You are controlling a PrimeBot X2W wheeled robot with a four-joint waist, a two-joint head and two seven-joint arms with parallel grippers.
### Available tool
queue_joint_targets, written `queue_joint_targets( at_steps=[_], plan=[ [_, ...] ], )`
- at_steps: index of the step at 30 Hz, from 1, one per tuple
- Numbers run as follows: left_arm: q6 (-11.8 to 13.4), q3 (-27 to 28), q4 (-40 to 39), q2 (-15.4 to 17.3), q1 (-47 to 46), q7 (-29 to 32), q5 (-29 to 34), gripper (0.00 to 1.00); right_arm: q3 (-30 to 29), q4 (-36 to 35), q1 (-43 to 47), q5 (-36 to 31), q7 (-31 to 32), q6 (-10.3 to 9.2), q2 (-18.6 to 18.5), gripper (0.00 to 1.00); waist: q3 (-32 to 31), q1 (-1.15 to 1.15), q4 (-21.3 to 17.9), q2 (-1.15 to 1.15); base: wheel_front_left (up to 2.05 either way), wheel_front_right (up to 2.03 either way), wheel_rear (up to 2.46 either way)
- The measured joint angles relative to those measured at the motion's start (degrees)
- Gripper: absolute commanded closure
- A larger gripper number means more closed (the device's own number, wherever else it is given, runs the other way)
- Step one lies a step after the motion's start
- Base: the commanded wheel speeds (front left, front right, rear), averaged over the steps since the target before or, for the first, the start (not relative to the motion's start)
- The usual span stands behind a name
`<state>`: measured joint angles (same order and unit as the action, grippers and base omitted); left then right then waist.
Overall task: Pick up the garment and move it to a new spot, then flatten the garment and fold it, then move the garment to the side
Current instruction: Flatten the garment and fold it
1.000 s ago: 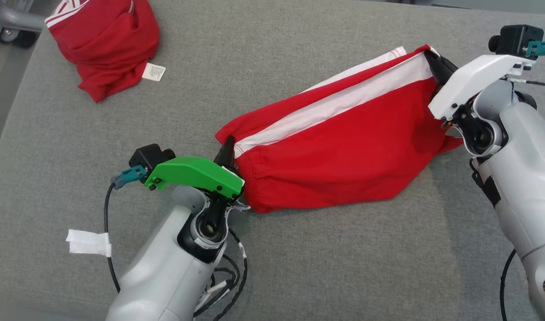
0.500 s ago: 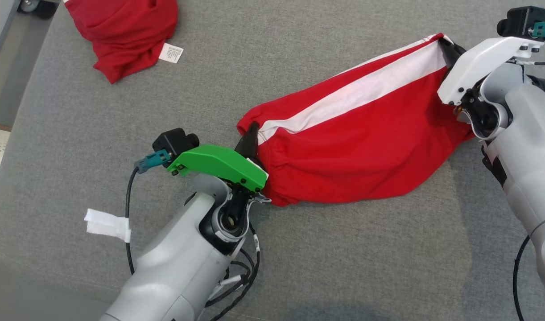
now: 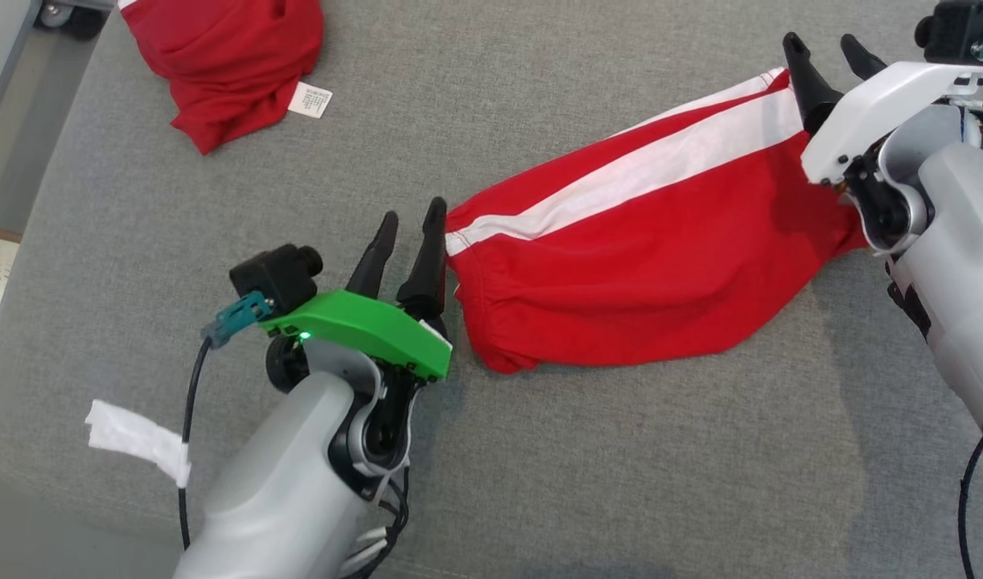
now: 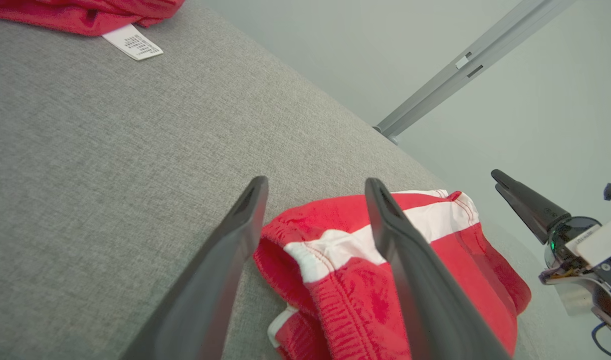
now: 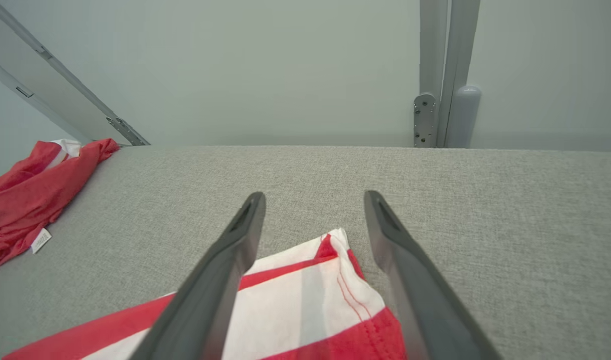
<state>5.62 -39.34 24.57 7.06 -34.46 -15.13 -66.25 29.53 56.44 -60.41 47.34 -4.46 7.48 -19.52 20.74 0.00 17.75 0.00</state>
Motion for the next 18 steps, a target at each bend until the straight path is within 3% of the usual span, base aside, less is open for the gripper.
queue_joint_targets(
  at_steps=[4, 9, 18],
  plan=[
    [1.49, 4.82, -5.71, 1.49, 6.49, 0.01, 9.44, 0.0, 4.02, -3.76, 3.3, 1.57, -1.12, 0.0, -2.42, 0.0, -1.09, 0.0, -1.14, 0.0, 0.0, 0.0, 0.0],
    [3.09, 9.26, -10.81, 1.87, 13.85, 0.01, 16.58, 0.0, 9.2, -5.55, 6.47, 1.87, -1.44, 0.01, -4.92, 0.0, -2.77, 0.0, -2.71, 0.0, 0.0, 0.0, 0.0],
    [3.37, 14.17, -14.66, -0.86, 22.57, 0.0, 21.17, 0.0, 14.48, -1.58, 9.23, 3.14, 2.26, 0.01, -5.14, 0.0, -5.21, 0.0, -3.46, 0.0, 0.0, 0.0, 0.0]
  ],
)
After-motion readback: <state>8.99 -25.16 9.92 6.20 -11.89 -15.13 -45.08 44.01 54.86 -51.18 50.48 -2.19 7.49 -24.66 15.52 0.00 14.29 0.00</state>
